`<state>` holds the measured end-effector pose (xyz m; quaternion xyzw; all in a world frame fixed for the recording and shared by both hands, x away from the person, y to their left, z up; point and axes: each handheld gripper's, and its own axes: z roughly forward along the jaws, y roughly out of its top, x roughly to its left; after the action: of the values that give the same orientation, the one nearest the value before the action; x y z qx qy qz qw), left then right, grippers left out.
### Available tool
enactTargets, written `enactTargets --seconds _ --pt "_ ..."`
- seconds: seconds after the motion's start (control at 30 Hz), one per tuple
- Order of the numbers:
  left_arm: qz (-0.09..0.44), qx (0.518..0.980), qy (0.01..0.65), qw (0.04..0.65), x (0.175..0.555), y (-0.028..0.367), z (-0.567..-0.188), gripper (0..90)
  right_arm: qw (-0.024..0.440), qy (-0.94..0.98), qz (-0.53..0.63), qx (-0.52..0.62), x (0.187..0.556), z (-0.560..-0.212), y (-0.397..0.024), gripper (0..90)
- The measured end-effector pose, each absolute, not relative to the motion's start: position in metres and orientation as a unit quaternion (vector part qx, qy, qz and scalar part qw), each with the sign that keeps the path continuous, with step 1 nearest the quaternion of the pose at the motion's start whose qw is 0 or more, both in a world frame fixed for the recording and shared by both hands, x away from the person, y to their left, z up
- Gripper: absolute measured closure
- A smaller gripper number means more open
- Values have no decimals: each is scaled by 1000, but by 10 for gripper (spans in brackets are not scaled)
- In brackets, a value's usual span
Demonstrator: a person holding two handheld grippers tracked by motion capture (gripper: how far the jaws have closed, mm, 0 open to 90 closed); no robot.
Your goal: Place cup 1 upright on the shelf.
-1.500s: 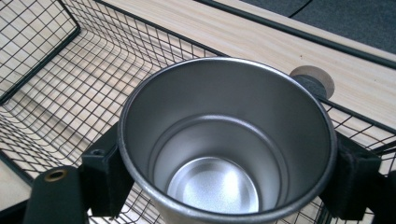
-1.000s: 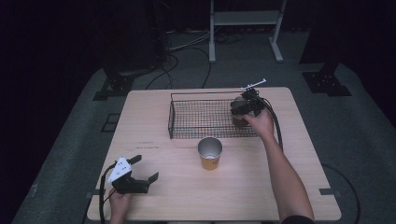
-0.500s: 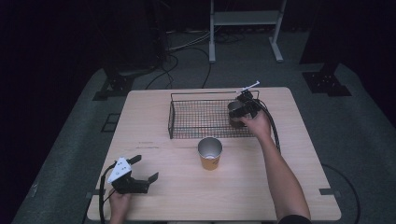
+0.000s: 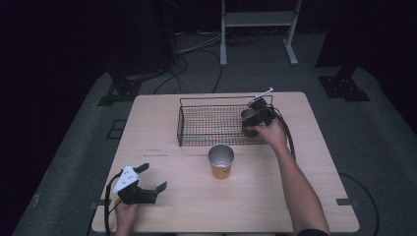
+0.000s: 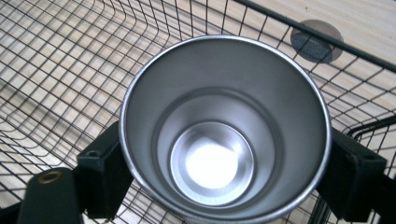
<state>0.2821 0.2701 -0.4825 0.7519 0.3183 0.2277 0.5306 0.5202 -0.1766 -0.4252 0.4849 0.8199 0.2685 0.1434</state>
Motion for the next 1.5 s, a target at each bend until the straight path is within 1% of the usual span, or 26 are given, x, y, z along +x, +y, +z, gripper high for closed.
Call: enactTargets --seconds 0.23,0.83,1.07,1.1,1.23,1.5 --pt "228 753 318 529 282 270 -483 0 132 821 265 487 516 -428 -180 131" --pt "228 753 318 529 282 269 -483 0 131 805 312 487 507 -423 -191 106" --pt "228 754 317 529 282 269 -483 0 137 798 329 485 503 -415 -194 101" --pt "228 754 317 529 282 269 -483 0 148 795 335 483 501 -412 -195 102" --pt "228 754 317 528 282 269 -483 0 166 788 349 479 497 -406 -196 102" --pt "229 754 317 528 282 269 -483 0 169 787 367 467 488 -397 -198 103"
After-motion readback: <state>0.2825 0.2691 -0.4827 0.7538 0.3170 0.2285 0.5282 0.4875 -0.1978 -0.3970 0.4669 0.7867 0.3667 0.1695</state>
